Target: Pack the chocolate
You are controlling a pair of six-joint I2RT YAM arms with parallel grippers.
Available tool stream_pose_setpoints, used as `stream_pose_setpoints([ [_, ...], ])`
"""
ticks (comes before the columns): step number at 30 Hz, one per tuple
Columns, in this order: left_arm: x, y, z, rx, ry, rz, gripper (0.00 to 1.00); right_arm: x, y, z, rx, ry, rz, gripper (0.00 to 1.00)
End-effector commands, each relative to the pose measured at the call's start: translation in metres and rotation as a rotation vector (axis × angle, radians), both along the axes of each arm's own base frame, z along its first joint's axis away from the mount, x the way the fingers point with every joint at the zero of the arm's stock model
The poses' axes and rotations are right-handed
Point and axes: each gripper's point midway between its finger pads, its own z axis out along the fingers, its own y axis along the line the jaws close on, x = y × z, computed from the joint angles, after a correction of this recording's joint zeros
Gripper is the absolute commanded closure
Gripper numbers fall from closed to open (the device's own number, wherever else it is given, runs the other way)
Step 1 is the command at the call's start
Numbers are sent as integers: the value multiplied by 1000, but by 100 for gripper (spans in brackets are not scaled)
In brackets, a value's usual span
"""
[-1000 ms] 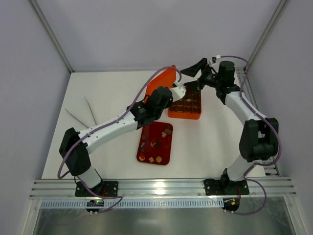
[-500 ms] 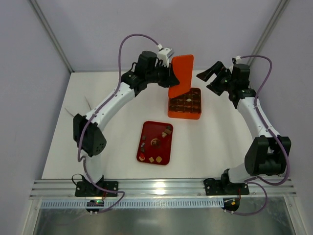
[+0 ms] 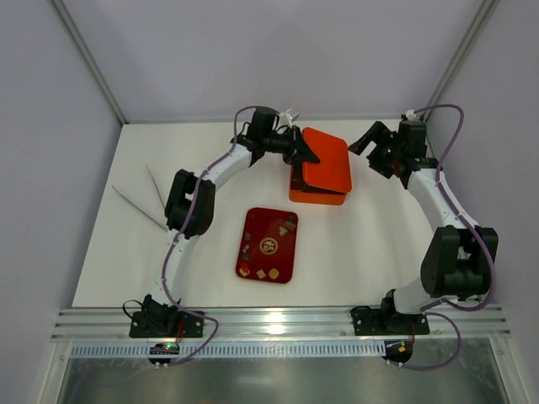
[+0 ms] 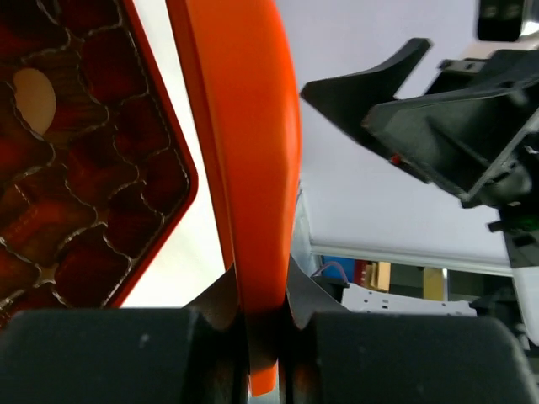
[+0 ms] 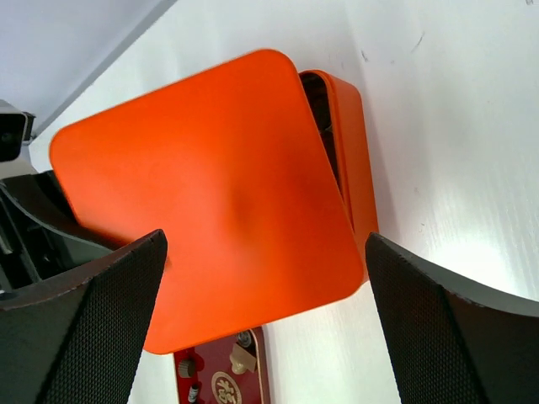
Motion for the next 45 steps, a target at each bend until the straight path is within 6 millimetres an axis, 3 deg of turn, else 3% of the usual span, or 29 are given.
stream_pose_setpoints([
  [1,8,2,67,-190,-62,-55,99,8,-7,-20,-44,20,-7,0],
  [4,18,8,68,-240,-56,-59,99,13,-4,-30,-35,36,2,0],
  [12,31,14,45,-275,38,-76,97,25,3,-60,-26,71,35,0],
  [29,24,21,-6,-227,138,-113,96,40,15,-72,-6,66,62,0],
  [45,20,27,-40,-186,210,-120,93,43,18,-90,-2,92,68,0],
])
